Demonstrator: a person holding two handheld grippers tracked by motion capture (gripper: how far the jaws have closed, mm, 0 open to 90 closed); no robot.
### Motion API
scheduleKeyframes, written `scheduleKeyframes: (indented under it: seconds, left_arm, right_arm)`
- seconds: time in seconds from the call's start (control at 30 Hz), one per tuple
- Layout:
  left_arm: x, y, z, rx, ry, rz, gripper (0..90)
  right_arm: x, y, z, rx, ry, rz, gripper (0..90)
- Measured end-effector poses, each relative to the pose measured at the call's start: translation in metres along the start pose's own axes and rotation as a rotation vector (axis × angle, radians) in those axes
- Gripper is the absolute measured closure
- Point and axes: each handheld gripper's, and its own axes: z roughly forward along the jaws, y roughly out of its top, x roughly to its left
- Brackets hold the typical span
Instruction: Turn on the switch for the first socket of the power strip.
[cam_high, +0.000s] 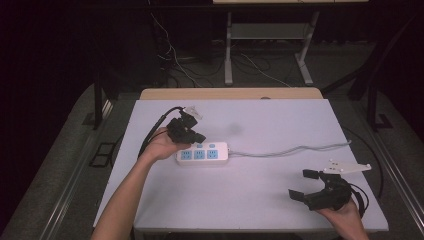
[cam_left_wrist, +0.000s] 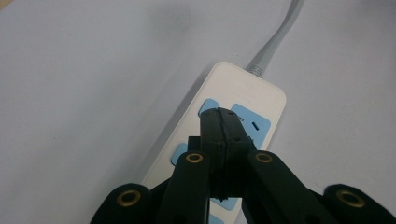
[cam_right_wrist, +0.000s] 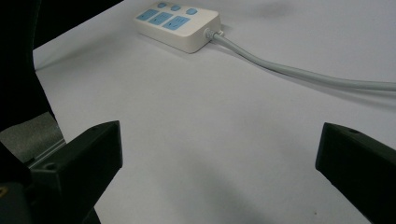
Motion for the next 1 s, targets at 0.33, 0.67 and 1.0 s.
scheduleKeyframes:
  seconds: [0.33,0.67,1.0]
  left_arm:
    - [0.002,0.001,0.012,0.013,-0.006,-0.002,89.2]
    - [0.003,0.003,0.028,0.012,-0.027,-0.003,89.3]
    - [0.003,0.004,0.042,0.014,-0.042,-0.007,89.2]
  right_arm:
    - [0.000,0.000,0.000,0.003,0.000,0.001,0.2]
    - [0.000,-0.001,0.000,0.009,0.001,-0.003,0.3]
    - [0.000,-0.001,0.000,0.013,0.003,-0.006,0.3]
